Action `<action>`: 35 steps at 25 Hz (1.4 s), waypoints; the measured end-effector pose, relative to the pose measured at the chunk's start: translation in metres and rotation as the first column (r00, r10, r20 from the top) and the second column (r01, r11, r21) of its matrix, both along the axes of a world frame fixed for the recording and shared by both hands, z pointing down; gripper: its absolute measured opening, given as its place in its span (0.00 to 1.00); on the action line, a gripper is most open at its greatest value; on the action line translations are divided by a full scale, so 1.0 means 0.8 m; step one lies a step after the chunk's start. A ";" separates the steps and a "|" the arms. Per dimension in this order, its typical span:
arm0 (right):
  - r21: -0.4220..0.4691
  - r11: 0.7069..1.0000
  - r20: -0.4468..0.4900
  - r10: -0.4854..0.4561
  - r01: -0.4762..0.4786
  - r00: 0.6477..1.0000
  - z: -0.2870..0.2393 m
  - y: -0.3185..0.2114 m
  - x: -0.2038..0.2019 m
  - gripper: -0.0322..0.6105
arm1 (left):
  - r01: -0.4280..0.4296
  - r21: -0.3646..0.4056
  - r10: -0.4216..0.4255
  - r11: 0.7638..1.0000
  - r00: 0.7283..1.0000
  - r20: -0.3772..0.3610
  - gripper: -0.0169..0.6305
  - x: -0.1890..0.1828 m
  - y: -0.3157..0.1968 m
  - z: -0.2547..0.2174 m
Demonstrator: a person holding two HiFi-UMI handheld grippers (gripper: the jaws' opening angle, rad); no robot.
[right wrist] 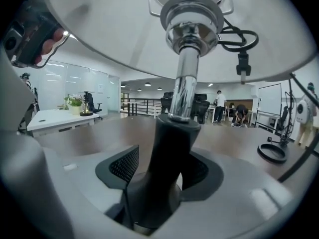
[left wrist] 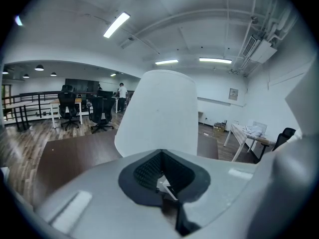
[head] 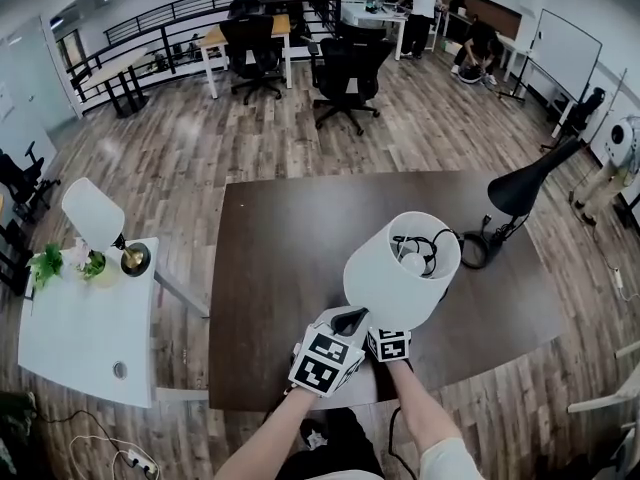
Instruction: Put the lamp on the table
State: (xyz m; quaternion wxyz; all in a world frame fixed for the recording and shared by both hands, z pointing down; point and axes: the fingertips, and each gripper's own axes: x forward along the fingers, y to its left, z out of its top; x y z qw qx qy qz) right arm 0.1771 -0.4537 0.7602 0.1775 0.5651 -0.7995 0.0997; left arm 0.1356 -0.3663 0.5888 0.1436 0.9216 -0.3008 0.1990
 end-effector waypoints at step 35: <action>0.019 0.994 0.079 0.103 -0.104 0.992 -0.023 0.111 0.016 0.42 | 0.109 -0.038 -0.110 0.993 0.994 0.000 0.03 -0.031 0.023 0.022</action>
